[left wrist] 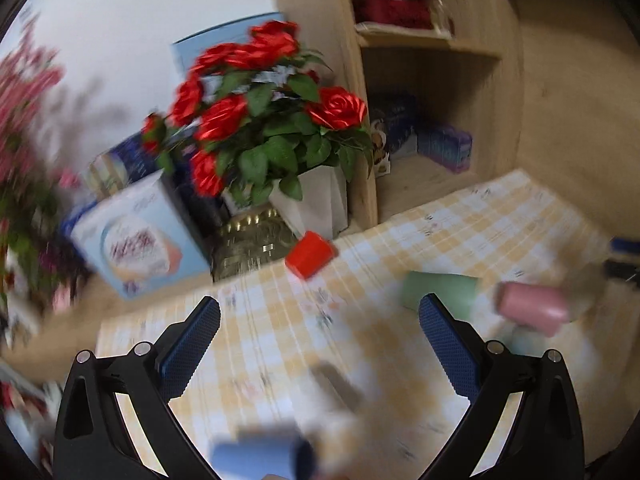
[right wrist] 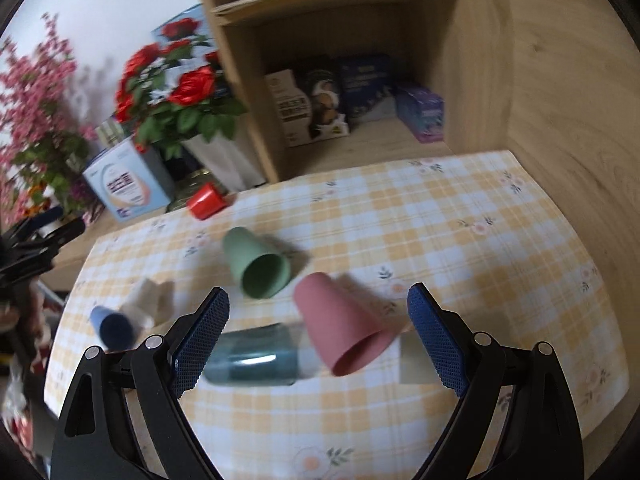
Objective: Flip cup upside down
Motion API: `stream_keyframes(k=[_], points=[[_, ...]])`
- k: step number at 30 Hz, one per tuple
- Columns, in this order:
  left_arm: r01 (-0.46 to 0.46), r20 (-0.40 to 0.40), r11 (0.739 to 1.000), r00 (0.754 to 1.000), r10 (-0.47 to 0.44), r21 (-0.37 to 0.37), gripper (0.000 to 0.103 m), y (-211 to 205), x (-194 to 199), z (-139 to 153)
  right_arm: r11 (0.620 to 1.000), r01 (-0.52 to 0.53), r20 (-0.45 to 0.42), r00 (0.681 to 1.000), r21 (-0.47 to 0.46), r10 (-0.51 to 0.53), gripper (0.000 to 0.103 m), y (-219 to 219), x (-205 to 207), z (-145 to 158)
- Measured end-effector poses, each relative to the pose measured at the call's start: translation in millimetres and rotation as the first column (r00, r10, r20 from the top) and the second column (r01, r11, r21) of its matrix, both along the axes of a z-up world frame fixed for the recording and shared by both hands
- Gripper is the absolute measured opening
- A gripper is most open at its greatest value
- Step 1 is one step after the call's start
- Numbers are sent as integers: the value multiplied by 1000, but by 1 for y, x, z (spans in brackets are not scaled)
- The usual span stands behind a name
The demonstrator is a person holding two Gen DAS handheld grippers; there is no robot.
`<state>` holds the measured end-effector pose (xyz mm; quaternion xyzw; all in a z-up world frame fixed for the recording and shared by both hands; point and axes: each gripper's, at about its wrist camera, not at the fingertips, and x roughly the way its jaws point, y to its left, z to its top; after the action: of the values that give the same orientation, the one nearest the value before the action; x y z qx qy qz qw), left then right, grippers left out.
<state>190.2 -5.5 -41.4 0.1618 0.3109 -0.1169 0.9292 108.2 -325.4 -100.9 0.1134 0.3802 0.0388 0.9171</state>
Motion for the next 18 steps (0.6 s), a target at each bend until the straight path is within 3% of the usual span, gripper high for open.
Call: stream_keyframes(k=[8,11,18], points=[[165,-44,974,986,-160,154,93,-19,120,-68,996,93,-63,994,-2,-93,88,-34,32,-23],[205,-74,966,978,-196,158,87,-25,154,-92,993,119,-85,989,-3,-119,88,-43,45,-33],[232,-117,958,970,-214,170,87,-27,210,-133,989,148,-129,981,-8,-148,88,-59,60,-53]])
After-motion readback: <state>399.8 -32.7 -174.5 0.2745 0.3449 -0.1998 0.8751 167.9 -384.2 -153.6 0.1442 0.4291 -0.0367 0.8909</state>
